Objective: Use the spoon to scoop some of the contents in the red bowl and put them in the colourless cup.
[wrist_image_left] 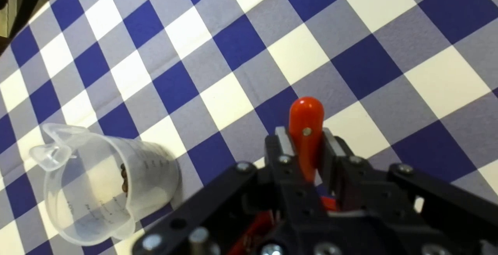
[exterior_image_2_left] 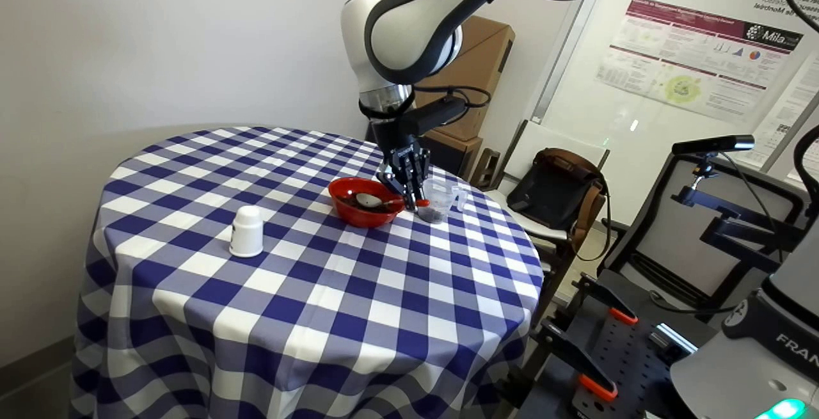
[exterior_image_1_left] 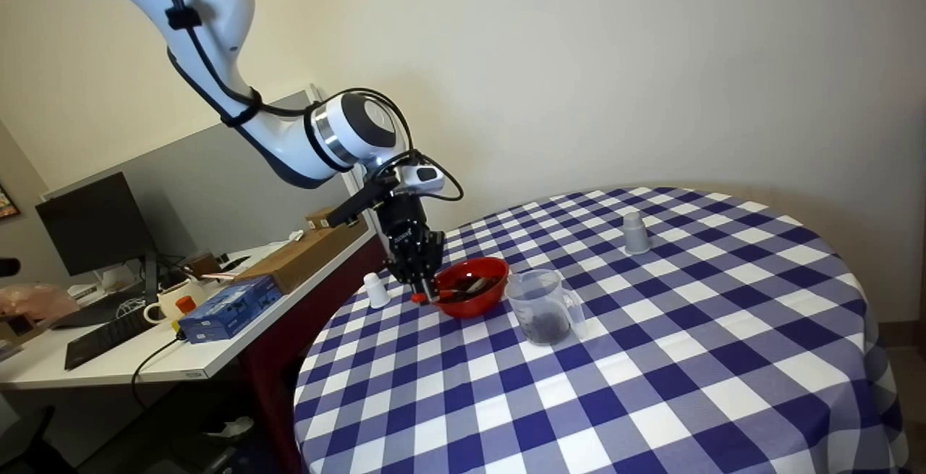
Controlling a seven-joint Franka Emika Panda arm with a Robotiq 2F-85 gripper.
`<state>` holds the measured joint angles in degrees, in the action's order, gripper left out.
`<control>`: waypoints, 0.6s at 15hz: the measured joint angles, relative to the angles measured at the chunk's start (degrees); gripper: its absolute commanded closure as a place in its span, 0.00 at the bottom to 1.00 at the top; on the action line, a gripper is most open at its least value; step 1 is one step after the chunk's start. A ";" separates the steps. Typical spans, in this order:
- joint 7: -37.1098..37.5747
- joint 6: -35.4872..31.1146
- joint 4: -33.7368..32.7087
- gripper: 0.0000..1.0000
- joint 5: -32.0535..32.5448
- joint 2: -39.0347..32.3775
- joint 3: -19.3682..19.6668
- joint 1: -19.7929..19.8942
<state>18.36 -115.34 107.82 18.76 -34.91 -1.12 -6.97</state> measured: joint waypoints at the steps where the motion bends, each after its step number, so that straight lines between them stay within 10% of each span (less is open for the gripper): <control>1: -0.39 0.32 -1.04 0.95 -0.64 -0.76 0.00 0.00; 4: -1.60 1.73 -3.88 0.93 -3.47 -2.71 0.01 0.07; 5: -2.07 2.15 -4.68 0.56 -4.43 -3.22 0.01 0.14; 9: -2.96 3.04 -6.79 0.33 -6.75 -4.24 0.01 0.48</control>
<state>15.39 -112.30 101.03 12.01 -39.15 -1.11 -6.49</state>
